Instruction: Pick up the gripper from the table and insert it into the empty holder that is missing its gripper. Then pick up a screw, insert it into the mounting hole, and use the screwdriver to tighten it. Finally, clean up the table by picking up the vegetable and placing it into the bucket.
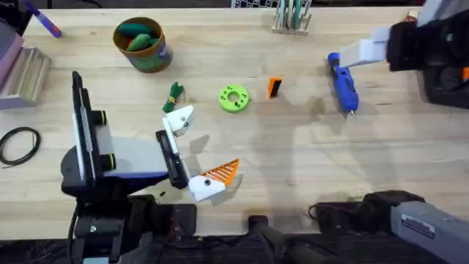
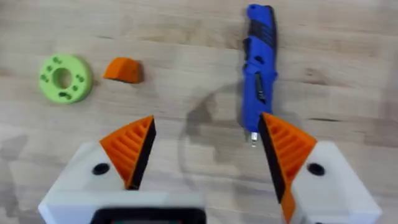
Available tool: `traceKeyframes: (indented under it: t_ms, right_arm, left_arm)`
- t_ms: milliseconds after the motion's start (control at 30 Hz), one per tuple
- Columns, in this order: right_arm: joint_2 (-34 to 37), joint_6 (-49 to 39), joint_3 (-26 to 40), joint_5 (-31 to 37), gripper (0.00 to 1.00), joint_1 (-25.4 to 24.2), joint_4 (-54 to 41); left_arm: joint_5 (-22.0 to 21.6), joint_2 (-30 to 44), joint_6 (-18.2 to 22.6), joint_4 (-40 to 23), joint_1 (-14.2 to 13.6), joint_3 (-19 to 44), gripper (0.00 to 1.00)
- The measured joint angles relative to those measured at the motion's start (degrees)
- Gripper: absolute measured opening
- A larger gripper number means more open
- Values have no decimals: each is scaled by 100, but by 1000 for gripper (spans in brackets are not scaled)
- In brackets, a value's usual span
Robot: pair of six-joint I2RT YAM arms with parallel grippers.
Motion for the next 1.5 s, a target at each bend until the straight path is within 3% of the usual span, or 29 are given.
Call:
traceKeyframes:
  t_ms: [300,567,867,1500]
  right_arm:
    - [347,776,108,343,994,1526,-80]
    - [1311,1615,734,461,994,2320,-610]
    - [2329,1879,1739,480,994,2484,-1124]
    - [3436,2050,2217,500,994,2488,-1019]
  left_arm:
    - [0,2,0,0,0,0,985]
    - [0,1,-2,0,0,0,986]
    - [0,2,0,0,0,0,986]
    - [0,1,-2,0,0,0,986]
